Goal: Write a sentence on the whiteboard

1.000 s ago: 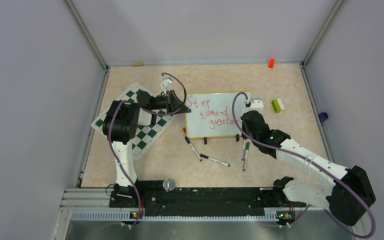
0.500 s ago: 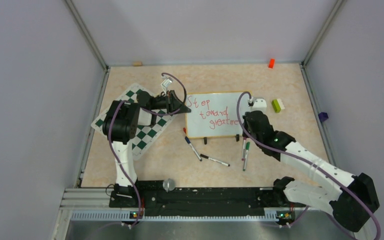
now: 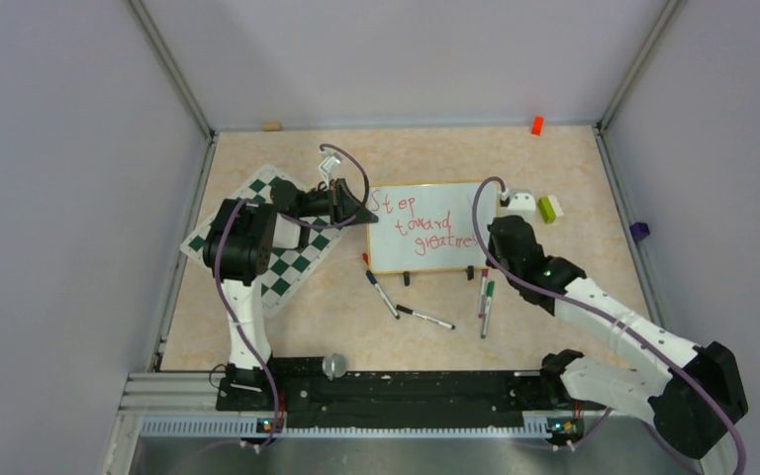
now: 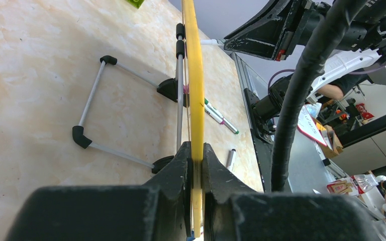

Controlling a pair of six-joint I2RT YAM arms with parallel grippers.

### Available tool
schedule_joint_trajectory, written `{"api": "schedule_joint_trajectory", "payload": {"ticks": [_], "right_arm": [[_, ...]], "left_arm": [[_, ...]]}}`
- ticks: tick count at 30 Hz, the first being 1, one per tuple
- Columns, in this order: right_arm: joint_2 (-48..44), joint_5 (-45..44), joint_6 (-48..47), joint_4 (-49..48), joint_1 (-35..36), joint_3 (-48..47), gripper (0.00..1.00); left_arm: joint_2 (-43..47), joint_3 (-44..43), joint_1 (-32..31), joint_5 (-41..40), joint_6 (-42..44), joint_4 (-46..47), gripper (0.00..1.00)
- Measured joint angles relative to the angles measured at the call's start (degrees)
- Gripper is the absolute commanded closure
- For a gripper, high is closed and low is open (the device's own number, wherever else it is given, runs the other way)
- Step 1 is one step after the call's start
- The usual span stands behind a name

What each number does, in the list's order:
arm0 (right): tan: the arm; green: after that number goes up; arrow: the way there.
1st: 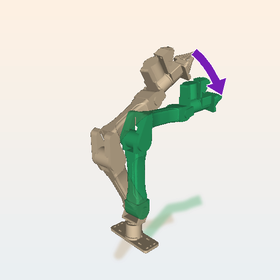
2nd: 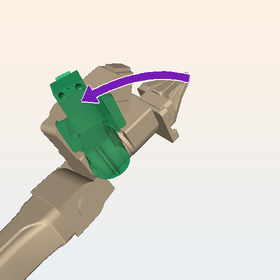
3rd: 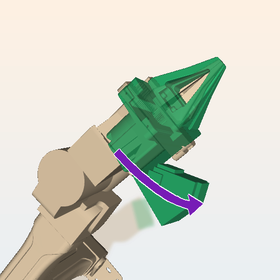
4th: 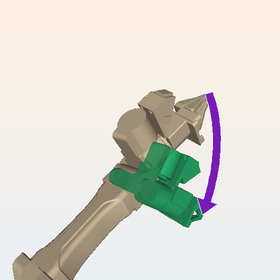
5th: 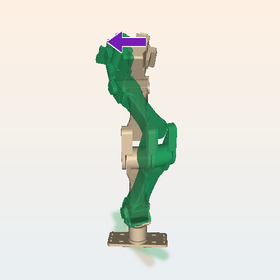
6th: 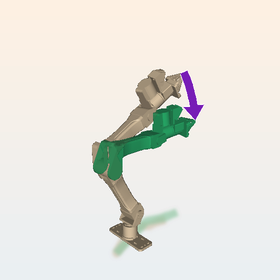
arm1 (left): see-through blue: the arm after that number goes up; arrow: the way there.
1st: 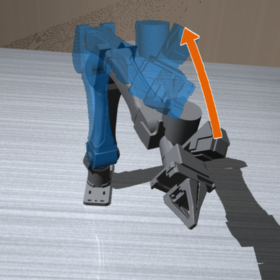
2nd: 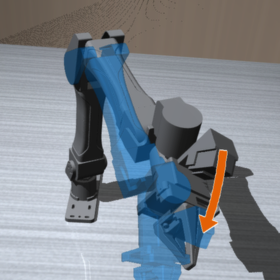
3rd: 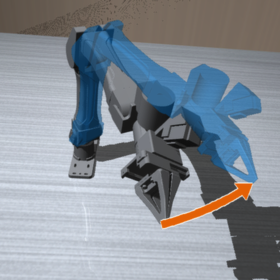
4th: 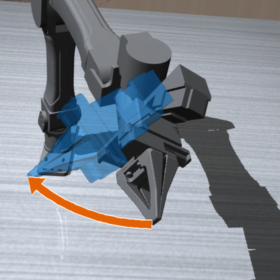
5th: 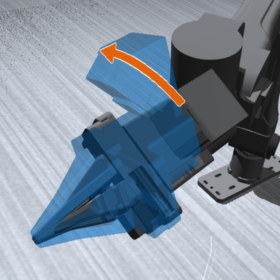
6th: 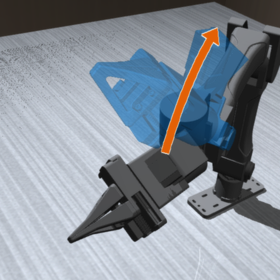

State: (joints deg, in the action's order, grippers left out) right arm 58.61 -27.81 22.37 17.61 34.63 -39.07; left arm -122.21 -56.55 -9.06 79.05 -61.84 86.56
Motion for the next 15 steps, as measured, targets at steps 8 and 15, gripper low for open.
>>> {"api": "schedule_joint_trajectory", "payload": {"ticks": [8,15], "right_arm": [[1.6,0.1,0.0,-0.5,-1.2,-0.1,1.0],[2.7,0.7,0.0,-1.8,-1.9,-0.1,1.0]], "left_arm": [[0.0,0.0,0.0,0.0,0.0,0.0,1.0],[0.0,0.0,0.0,-0.2,0.0,0.0,1.0]]}}
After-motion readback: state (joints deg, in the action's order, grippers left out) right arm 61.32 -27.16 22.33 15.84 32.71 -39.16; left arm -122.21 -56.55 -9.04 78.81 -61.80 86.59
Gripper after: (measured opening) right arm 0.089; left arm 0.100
